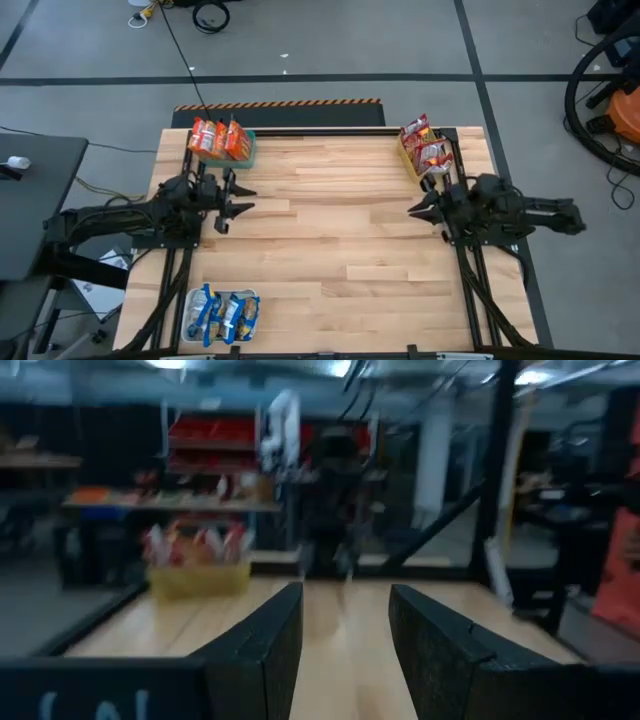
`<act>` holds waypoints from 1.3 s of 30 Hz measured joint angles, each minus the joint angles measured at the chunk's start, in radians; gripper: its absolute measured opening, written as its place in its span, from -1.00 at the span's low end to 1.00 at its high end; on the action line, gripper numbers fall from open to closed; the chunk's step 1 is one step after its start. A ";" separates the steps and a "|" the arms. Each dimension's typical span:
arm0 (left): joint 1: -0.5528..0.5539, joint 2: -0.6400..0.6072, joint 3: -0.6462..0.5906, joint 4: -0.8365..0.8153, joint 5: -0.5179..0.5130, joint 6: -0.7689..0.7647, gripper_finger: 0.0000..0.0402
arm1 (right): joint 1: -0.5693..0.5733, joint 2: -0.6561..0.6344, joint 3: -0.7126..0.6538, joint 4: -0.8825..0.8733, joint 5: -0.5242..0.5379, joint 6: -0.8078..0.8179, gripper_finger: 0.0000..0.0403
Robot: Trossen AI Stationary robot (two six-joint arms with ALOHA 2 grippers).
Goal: Sort Maruchan noodles
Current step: Return to Home Position
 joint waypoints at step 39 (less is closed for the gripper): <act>-0.193 -0.429 -0.001 -0.510 -0.300 0.085 -0.22 | 0.001 -0.052 -0.128 0.069 0.113 0.121 -0.75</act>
